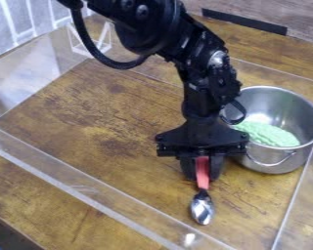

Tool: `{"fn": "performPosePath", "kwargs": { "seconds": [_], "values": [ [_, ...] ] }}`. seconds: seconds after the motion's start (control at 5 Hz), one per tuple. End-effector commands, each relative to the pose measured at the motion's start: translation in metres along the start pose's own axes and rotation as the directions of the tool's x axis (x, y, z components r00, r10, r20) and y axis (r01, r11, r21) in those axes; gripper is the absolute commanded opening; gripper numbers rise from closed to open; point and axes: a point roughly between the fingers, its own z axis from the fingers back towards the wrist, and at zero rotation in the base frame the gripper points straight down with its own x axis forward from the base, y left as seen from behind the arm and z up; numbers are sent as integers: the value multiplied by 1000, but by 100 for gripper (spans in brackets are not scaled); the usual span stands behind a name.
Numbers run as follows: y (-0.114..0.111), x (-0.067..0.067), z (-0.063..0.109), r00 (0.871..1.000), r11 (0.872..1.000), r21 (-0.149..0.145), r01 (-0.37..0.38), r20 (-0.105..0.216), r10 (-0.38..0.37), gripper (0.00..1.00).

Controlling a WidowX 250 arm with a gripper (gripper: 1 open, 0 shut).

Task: Move the pink spoon to the left

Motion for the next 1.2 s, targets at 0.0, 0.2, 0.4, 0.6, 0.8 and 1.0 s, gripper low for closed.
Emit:
{"fn": "performPosePath", "kwargs": {
  "seconds": [0.0,0.2,0.4,0.6,0.8,1.0],
  "values": [
    [-4,12,32,998,999,-32,9,61,-7,0],
    [-1,19,36,998,999,-18,32,61,-30,0],
    [3,27,43,997,999,-5,51,61,-50,0],
    [6,36,57,997,999,0,37,65,-37,0],
    [13,50,73,997,1000,-3,5,78,-4,0],
    [28,69,94,992,998,-18,-53,112,55,0]
  ]
}}
